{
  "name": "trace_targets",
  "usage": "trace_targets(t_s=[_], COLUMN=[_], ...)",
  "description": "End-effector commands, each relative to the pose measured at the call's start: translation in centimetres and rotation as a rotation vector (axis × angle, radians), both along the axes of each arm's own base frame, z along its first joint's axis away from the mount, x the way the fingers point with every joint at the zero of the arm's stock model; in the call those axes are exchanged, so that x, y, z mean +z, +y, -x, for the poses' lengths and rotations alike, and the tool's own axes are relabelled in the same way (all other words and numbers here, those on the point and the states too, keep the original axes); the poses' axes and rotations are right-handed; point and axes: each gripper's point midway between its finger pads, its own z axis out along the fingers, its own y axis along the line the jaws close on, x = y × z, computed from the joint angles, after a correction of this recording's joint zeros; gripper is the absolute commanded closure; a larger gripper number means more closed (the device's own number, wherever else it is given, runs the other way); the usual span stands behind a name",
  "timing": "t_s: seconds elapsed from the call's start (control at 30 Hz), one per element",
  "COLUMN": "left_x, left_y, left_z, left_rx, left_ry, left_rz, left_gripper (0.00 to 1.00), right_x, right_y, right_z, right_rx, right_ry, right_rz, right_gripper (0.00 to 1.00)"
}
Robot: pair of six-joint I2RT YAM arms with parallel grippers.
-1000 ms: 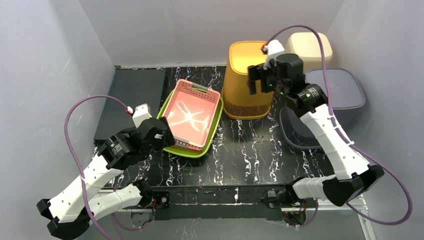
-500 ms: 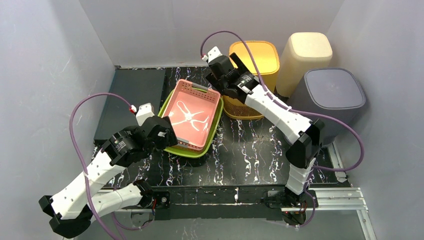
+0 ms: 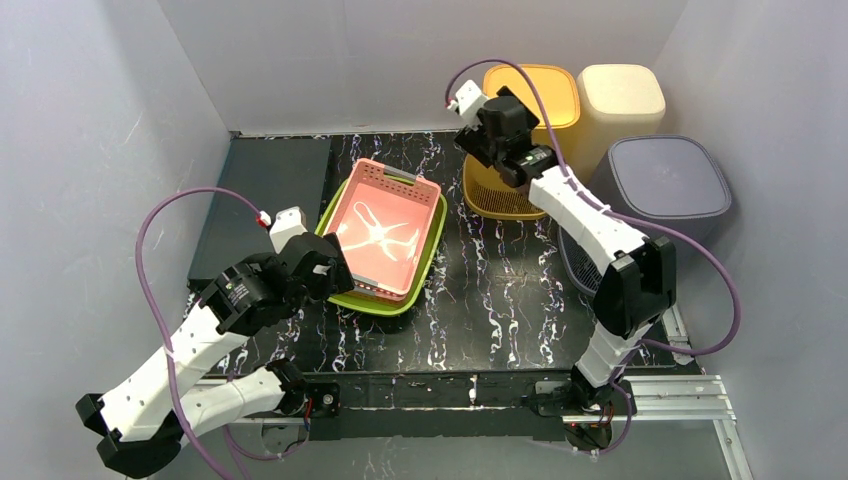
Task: Turn the large container upside down
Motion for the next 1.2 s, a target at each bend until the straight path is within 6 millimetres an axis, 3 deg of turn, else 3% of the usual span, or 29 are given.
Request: trace_targets(t_s=[0.0, 0.53, 0.6, 0.77, 0.93, 1.0, 1.1, 1.17], left_x=[0.3, 0.2, 0.2, 0.0, 0.0, 0.0, -0.1, -0.2], left_y=[0.7, 1.5, 1.5, 1.7, 1.3, 1.2, 1.2, 1.2], left_z=[0.3, 1.0, 1.0, 0.9, 0.7, 0.6, 0.6, 0.6], left_rx=[0.016, 0.036, 0.039, 0.044, 0.032, 0.032, 0.031, 0.032], left_ry=[-0.009, -0.014, -0.014, -0.015, -0.006, -0.003, 0.0, 0.003], left_rz=[-0.002, 0.013, 0.014, 0.008, -0.004, -0.006, -0.009, -0.01], left_gripper=[0.1, 0.1, 0.1, 0.1, 0.1, 0.1, 0.1, 0.1], right_x=[-0.9, -6.2, -5.3, 2.0, 8.3, 9.2, 7.3, 5.0], right_y=[1.7, 3.4, 4.0, 5.1, 3.1, 2.4, -0.7, -2.5], right_z=[-1.6, -2.6, -2.1, -0.6, 0.9, 2.0, 3.7, 4.9], right_rx=[0.208, 0.554, 0.565, 0.54, 0.418, 0.367, 0.1, -0.075], right_ry=[0.005, 0.123, 0.085, -0.063, -0.196, -0.183, -0.075, 0.0], right_rz=[-0.028, 0.024, -0.001, -0.188, -0.338, -0.419, -0.621, -0.73], right_gripper=[0.01, 0.01, 0.01, 0.01, 0.01, 0.01, 0.01, 0.01])
